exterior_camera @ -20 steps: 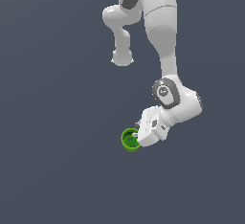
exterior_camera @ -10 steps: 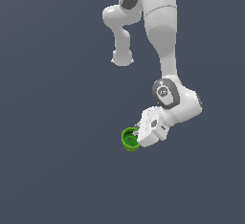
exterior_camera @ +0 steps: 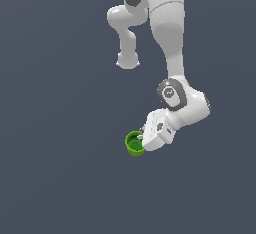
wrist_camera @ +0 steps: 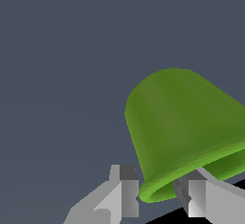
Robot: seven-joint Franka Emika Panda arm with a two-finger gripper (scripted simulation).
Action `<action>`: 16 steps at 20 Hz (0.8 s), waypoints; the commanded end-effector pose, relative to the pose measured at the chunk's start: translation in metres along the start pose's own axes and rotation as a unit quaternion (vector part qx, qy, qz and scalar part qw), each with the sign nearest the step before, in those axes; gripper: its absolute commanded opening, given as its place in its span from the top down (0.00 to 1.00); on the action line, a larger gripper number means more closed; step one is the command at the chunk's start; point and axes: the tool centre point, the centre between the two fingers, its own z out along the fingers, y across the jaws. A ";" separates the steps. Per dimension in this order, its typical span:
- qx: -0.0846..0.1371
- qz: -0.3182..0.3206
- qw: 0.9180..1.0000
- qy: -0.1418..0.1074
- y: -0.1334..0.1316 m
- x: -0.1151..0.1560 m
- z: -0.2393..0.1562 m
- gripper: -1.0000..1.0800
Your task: Pick up the object and move it to a goal position.
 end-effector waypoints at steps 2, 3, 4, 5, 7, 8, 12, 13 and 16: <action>-0.001 0.001 1.000 0.001 0.003 -0.015 -0.005 1.00; -0.001 0.001 1.000 0.001 0.004 -0.021 -0.007 1.00; -0.001 0.001 1.000 0.001 0.004 -0.026 -0.009 1.00; -0.001 0.001 1.000 0.001 0.005 -0.033 -0.011 1.00; -0.001 0.001 1.000 0.001 0.007 -0.047 -0.015 1.00; -0.001 0.001 1.000 0.001 0.007 -0.055 -0.017 1.00; 0.000 0.001 1.000 0.001 0.012 -0.093 -0.029 1.00; 0.000 0.001 1.000 0.001 0.013 -0.103 -0.031 1.00; 0.000 0.001 1.000 0.001 0.016 -0.135 -0.041 1.00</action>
